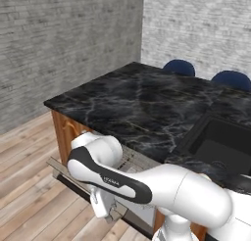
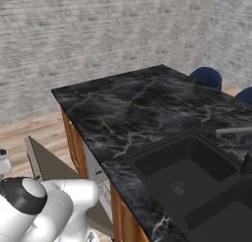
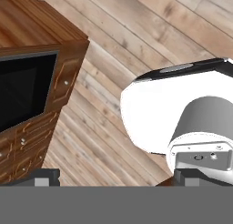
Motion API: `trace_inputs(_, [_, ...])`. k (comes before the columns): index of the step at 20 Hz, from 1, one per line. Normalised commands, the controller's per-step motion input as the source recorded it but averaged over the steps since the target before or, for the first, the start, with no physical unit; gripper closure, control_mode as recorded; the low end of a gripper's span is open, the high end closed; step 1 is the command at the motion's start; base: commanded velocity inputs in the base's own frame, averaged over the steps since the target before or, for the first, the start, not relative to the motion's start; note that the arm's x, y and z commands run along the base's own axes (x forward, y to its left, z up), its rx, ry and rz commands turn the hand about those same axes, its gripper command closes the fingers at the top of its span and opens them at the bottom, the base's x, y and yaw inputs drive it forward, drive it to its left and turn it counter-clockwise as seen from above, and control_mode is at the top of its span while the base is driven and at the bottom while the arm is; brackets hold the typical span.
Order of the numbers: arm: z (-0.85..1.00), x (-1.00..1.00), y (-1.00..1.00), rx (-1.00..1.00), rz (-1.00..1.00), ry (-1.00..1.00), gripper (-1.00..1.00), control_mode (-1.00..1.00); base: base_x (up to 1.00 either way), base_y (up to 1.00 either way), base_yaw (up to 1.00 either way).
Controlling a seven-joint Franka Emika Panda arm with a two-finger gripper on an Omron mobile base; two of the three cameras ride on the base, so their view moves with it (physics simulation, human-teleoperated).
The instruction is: Open the dishwasher door and pull out the top rack.
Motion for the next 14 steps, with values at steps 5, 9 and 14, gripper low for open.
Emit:
trace_inputs(5, [0.00,0.00,0.00,0.00,0.00,0.00,-1.00,1.00,0.33,-0.18,0.07])
trace_inputs(9, [0.00,0.00,0.00,0.00,0.00,0.00,-1.00,1.00,0.36,-0.22,0.06])
trace_inputs(14, [0.00,0.00,0.00,0.00,0.00,0.00,-1.00,1.00,0.02,-0.17,0.00])
